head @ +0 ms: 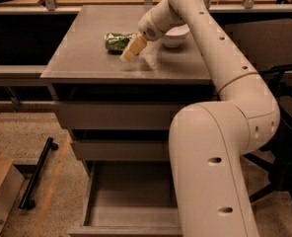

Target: Place green can into bottom drawer

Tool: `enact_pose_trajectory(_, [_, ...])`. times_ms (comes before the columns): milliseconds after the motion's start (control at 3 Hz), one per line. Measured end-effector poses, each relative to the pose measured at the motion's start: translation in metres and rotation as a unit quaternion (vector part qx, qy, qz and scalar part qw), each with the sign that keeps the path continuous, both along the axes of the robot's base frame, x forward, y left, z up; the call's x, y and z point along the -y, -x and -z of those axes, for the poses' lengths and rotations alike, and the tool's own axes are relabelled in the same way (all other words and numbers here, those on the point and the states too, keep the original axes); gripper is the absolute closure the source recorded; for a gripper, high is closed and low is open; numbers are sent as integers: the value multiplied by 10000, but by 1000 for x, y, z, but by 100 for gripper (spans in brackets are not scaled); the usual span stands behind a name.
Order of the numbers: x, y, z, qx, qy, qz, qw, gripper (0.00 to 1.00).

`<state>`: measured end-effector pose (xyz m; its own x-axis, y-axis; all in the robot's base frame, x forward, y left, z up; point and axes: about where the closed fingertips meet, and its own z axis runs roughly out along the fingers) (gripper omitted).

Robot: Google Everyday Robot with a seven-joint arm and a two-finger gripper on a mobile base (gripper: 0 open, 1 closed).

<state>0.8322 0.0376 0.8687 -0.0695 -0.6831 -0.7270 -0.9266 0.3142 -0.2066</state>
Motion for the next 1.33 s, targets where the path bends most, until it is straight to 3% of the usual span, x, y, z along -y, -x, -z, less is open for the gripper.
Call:
enact_pose_trajectory(333, [-14, -16, 12, -58, -165, 58, 9998, 0])
enact_pose_trajectory(667, [-26, -22, 28, -173, -244, 30, 9995, 15])
enact_pose_trajectory(1333, [-35, -25, 36, -249, -260, -15, 9994, 61])
